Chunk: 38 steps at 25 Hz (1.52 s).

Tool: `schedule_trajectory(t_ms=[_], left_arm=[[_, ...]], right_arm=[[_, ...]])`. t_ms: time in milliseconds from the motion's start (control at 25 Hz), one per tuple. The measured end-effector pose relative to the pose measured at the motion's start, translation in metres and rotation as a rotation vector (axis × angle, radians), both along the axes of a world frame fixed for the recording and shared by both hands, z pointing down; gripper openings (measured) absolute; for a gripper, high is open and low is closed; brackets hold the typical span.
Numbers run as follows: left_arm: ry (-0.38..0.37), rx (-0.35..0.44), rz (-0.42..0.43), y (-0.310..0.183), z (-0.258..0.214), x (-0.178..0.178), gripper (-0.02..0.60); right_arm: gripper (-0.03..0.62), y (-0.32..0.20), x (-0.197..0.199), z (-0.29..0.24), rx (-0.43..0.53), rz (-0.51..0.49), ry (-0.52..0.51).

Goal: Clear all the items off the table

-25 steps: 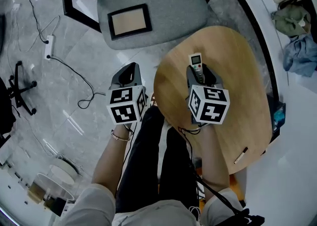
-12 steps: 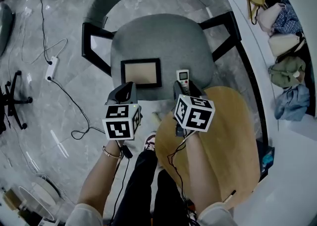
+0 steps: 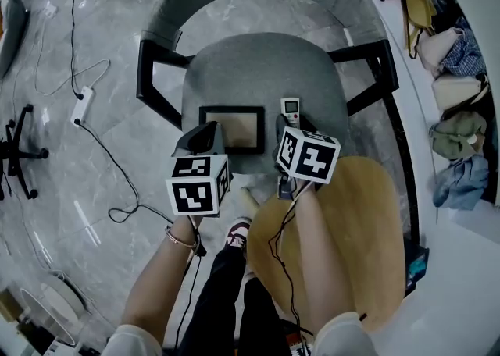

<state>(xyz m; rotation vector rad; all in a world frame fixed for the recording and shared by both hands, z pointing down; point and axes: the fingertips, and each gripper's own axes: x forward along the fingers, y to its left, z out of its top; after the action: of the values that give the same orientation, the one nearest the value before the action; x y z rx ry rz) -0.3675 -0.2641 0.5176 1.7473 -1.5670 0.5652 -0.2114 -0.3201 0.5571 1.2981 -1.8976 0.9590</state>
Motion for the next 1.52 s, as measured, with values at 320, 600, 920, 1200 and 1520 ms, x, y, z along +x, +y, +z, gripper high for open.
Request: schedule_trajectory(t_ms=[320, 600, 920, 1200, 1520], left_arm=[[-0.015, -0.025, -0.011, 0.011, 0.015, -0.016, 0.008], [-0.024, -0.032, 0.000, 0.019, 0.017, -0.016, 0.008], [-0.024, -0.029, 0.018, 0.023, 0.013, -0.003, 0.008], [-0.012, -0.028, 0.000, 0.036, 0.007, 0.001, 0.008], [-0.014, -0.054, 0.046, 0.083, 0.001, 0.033, 0.008]], right_arm=[[0.210, -0.013, -0.009, 0.014, -0.002, 0.037, -0.011], [0.261, -0.011, 0.000, 0.002, 0.022, 0.043, -0.018], [0.261, -0.002, 0.005, -0.009, 0.054, 0.009, -0.019], [0.207, 0.018, 0.022, -0.023, 0.099, -0.016, 0.012], [0.095, 0.079, 0.055, -0.050, 0.170, 0.025, -0.008]])
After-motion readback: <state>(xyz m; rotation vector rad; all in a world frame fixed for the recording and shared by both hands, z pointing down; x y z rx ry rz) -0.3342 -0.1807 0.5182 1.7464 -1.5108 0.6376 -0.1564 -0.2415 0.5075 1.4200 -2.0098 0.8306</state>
